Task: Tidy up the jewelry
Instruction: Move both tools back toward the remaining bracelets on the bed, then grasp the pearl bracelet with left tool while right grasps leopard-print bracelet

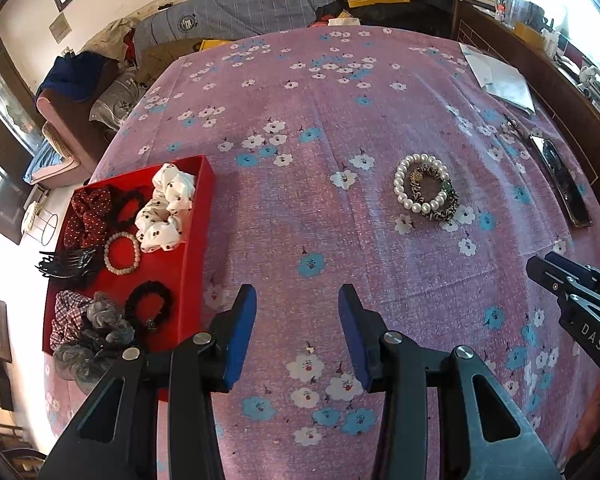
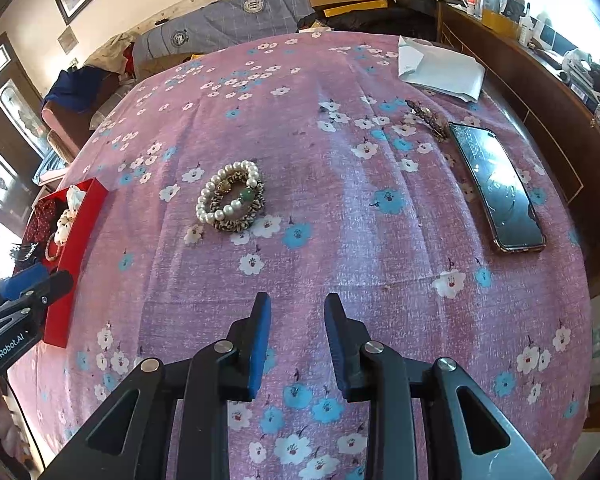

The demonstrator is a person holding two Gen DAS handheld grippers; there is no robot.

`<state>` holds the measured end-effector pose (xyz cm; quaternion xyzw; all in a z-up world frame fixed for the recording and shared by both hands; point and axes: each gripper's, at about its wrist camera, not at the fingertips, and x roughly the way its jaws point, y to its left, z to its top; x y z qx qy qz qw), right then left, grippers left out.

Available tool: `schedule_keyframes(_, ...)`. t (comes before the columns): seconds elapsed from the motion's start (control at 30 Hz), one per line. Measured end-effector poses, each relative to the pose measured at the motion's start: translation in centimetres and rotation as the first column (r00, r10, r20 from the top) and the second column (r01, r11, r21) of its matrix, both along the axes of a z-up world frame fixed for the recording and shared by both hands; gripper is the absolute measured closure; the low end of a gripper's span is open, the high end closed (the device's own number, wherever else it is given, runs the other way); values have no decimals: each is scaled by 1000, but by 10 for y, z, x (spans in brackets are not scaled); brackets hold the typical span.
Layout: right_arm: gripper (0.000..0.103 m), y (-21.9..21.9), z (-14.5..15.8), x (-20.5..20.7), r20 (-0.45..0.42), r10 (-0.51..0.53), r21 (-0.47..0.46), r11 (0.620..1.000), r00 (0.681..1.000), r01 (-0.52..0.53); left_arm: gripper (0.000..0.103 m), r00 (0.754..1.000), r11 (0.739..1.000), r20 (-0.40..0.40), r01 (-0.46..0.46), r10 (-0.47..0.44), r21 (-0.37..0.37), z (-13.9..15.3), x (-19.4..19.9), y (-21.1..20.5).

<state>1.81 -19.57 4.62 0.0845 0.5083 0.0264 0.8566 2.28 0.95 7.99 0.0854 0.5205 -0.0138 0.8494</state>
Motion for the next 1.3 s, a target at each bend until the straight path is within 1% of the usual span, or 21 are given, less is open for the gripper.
schedule_keyframes(0.17,73,-4,-4,6,-2,6,17,1000,1000,-6,62,1000,1000,-14,3,-3,0,-10,13,-7)
schedule_keyframes(0.3,73,-8,-8,11,-4,9,23,1000,1000,-8,62,1000,999,-15,11,-12,-44,-16,33,-9)
schedule_keyframes(0.37,73,-10,-9,12,-5,7,28,1000,1000,-6,62,1000,994,-16,20,-22,-105,-20,47,-9)
schedule_keyframes(0.43,73,-12,-12,13,-6,3,36,999,1000,-3,62,999,983,-35,27,-34,-184,-24,65,-9)
schedule_keyframes(0.47,73,-13,-13,13,-6,2,40,999,1000,-2,62,998,972,-46,31,-42,-231,-27,75,-10)
schedule_keyframes(0.5,73,-14,-14,13,-7,1,45,999,1000,0,62,997,964,-55,33,-49,-262,-29,83,-11)
schedule_keyframes(0.57,73,-15,-14,13,-5,-1,56,998,1000,1,62,997,954,-52,45,-63,-297,-32,94,-18)
schedule_keyframes(0.7,73,-16,-14,11,4,-1,73,997,1000,1,66,991,941,-56,94,-119,-326,-41,112,-39)
schedule_keyframes(0.73,73,-15,-14,10,7,2,76,997,1000,-3,68,989,941,-65,103,-130,-321,-46,116,-45)
schedule_keyframes(0.8,73,-14,-13,10,10,8,78,997,1000,-9,77,986,948,-88,111,-142,-297,-57,123,-55)
schedule_keyframes(0.83,73,-13,-12,10,15,13,80,997,1000,-14,79,985,951,-96,111,-144,-289,-61,126,-58)
schedule_keyframes(0.87,73,-13,-11,9,18,15,81,997,1000,-16,81,985,953,-97,113,-145,-282,-64,128,-60)
schedule_keyframes(0.9,73,-13,-10,9,22,17,81,997,1000,-18,81,986,955,-74,125,-150,-269,-64,127,-64)
schedule_keyframes(1.0,73,-15,-11,10,22,13,83,996,1000,-15,81,983,961,-63,156,-174,-227,-65,126,-74)
schedule_keyframes(1.07,73,-18,-13,11,16,8,87,996,1000,-9,81,980,966,-52,178,-191,-188,-66,125,-80)
schedule_keyframes(1.1,73,-19,-14,12,12,4,87,996,1000,-5,85,978,968,-50,193,-203,-160,-67,125,-84)
schedule_keyframes(1.13,73,-20,-16,12,7,2,87,996,1000,-3,90,977,973,-48,200,-206,-113,-67,124,-87)
schedule_keyframes(1.17,73,-21,-17,13,3,2,87,996,1000,-2,94,978,976,-49,200,-205,-84,-67,123,-87)
schedule_keyframes(1.23,73,-22,-17,15,0,5,86,996,1000,-5,94,980,980,-65,185,-190,-78,-67,120,-80)
schedule_keyframes(1.3,73,-21,-16,18,4,10,80,997,1000,-11,94,986,987,-78,144,-150,-75,-67,115,-62)
